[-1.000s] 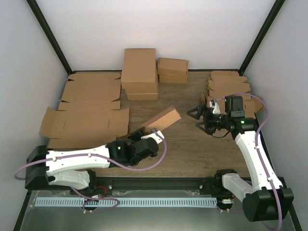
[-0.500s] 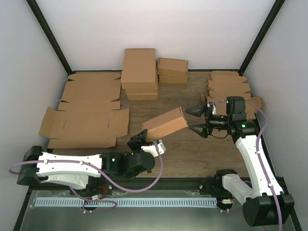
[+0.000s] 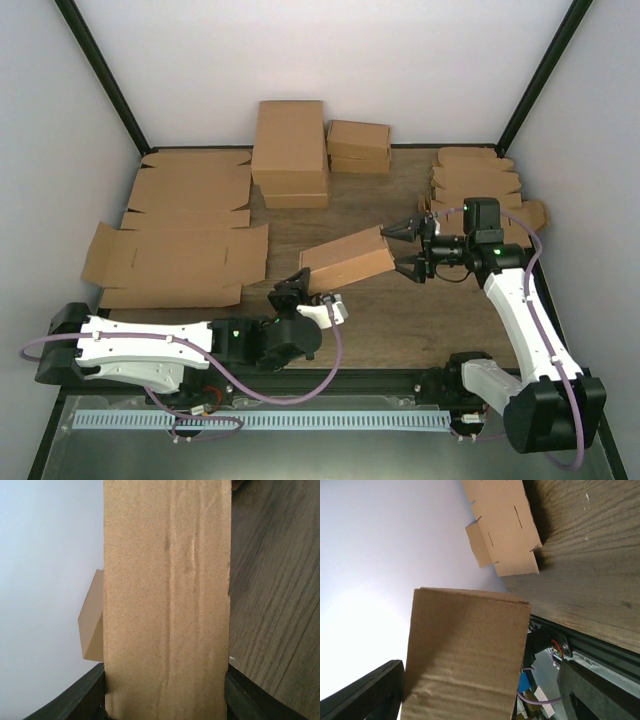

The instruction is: Fold the paper box

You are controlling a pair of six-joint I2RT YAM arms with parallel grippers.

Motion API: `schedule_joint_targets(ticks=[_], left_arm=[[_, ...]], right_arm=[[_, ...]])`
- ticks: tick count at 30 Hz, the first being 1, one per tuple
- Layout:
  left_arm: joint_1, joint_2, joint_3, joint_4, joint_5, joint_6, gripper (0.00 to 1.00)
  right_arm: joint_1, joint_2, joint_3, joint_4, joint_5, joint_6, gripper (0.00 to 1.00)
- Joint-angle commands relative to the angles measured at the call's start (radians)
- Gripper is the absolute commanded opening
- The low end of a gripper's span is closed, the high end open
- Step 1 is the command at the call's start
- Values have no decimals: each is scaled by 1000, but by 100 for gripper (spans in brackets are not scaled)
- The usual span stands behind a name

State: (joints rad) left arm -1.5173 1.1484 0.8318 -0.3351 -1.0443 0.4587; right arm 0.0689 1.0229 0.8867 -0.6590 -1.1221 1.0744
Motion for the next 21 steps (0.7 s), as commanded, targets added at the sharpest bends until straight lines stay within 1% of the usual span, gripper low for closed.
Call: schedule_joint_targets(ticks=[1,5,9,11,12,13,14,15,17,18,19,21], left_arm=[[-6,-13,-11,67,-13,81,38],[-6,-19,-15,76,-1,100,38],[-5,-23,-24,90,5,118,39],[-4,-27,-29,98,10,121,40],[-4,-29,-31,101,10,121,43],[-3,-30,-34,103,10,120,48],[-3,-31,-35,103,11,117,55],[-3,-33,-35,97,12,109,64],[-3,-38,-26,77,25,81,85],[-3,-42,-14,57,35,52,94],[-3,-49,7,30,53,16,99],[-3,-65,56,-31,93,-93,100]], right_arm=[[12,17,35,24,-52,-5,83],[24,33,34,28,-68,-15,75],[28,38,35,39,-76,-13,59],[29,40,35,43,-81,-14,52],[29,41,34,44,-83,-13,48],[29,42,33,44,-83,-13,45],[29,45,31,49,-83,-11,44],[30,46,29,56,-81,-7,44],[29,50,27,79,-68,9,44],[28,52,31,93,-53,17,44],[28,55,40,111,-38,26,44],[22,76,59,163,-16,47,43]])
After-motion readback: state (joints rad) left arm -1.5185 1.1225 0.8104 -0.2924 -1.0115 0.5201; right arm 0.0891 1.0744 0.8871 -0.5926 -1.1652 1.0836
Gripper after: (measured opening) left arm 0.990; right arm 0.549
